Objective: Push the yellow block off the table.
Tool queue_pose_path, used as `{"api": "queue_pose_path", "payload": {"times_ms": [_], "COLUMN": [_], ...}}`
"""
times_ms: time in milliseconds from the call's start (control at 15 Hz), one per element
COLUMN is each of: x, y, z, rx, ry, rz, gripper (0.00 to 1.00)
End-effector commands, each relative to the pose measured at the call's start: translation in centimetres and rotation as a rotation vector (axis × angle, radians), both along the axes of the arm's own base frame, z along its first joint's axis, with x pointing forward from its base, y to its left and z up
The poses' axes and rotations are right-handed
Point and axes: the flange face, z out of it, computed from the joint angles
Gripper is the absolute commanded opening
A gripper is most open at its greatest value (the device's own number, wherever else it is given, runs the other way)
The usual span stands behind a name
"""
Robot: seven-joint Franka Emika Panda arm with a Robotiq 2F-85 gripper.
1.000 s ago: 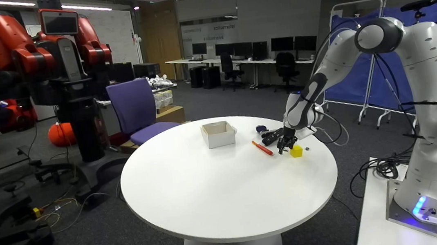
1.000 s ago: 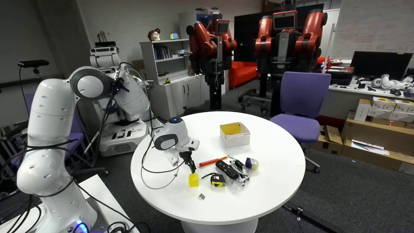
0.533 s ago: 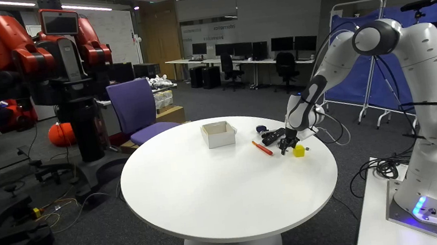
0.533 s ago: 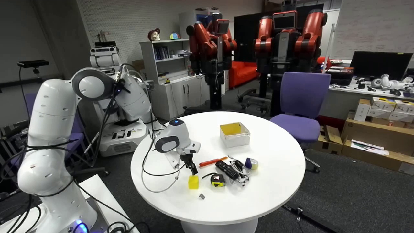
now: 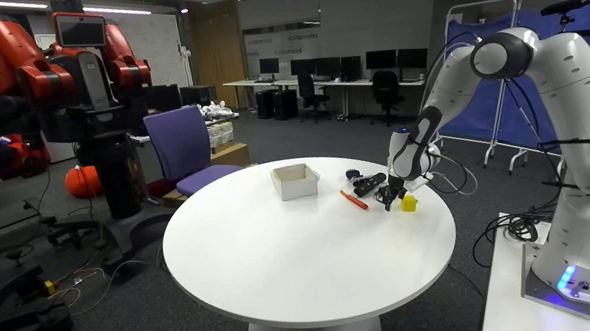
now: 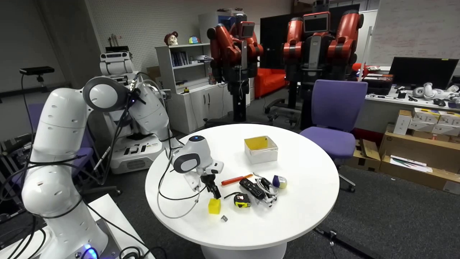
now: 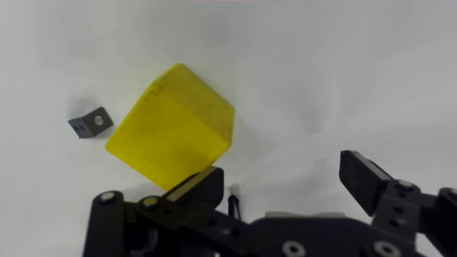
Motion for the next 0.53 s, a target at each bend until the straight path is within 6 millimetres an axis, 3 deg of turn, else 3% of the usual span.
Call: {"api": "queue_pose_path", "payload": {"times_ms": [0, 467], "x": [-1.0, -3.4], "y": [-0.5, -1.3], "z": [-0.2, -0.4], "rx": [-0.026, -0.045], "ry": [0.014, 0.03], "rz": [-0.012, -0.013], "gripper": [1.0, 1.0]}}
